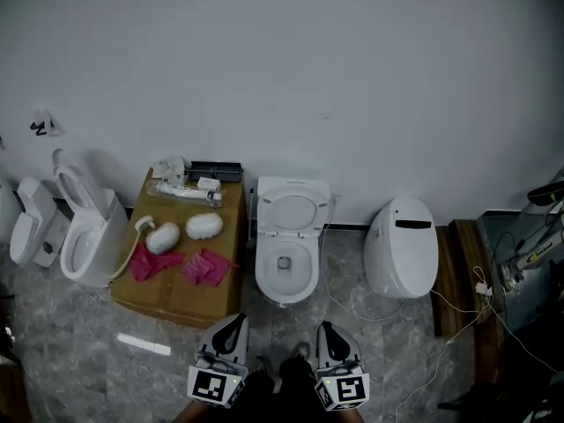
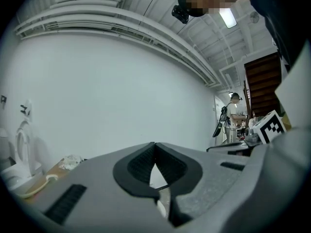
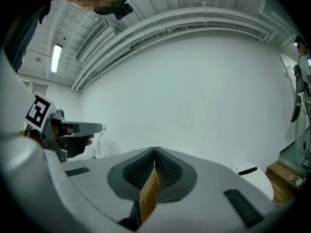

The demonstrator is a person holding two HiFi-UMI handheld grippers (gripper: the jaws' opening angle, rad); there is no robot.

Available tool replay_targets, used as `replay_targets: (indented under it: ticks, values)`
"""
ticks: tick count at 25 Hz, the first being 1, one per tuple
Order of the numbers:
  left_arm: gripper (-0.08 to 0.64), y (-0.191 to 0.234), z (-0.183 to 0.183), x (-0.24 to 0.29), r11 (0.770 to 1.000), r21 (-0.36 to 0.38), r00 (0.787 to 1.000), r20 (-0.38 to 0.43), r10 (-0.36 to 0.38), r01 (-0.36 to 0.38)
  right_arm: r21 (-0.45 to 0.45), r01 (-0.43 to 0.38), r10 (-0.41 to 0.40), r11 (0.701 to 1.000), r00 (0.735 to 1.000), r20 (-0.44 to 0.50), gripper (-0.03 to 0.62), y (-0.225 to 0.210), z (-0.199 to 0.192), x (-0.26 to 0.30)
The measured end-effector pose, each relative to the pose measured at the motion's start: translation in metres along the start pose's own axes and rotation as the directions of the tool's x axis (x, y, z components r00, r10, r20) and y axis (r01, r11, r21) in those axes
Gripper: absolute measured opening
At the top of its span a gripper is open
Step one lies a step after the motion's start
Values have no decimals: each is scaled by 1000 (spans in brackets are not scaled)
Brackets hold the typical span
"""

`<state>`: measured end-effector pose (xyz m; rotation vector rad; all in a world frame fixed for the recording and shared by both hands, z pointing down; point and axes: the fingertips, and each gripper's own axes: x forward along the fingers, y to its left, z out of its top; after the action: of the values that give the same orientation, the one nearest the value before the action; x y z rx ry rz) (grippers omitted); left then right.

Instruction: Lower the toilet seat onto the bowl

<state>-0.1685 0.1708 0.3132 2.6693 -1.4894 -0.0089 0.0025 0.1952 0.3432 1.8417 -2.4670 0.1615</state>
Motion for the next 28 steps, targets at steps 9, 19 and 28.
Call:
replay_targets:
  ticks: [9, 19, 28]
  values:
    - [9, 32, -16, 93, 1000, -4, 999, -29, 28, -28, 6, -32, 33, 999, 999, -16, 28, -51, -4, 91]
    - [8, 60, -14, 243, 992, 8, 983, -136, 125, -125, -26, -155, 153, 988, 987, -57, 28, -142, 15, 220]
    - [9, 85, -24, 325, 983, 44, 960, -208, 185, -180, -51, -234, 227, 971, 968, -108, 28, -202, 16, 309]
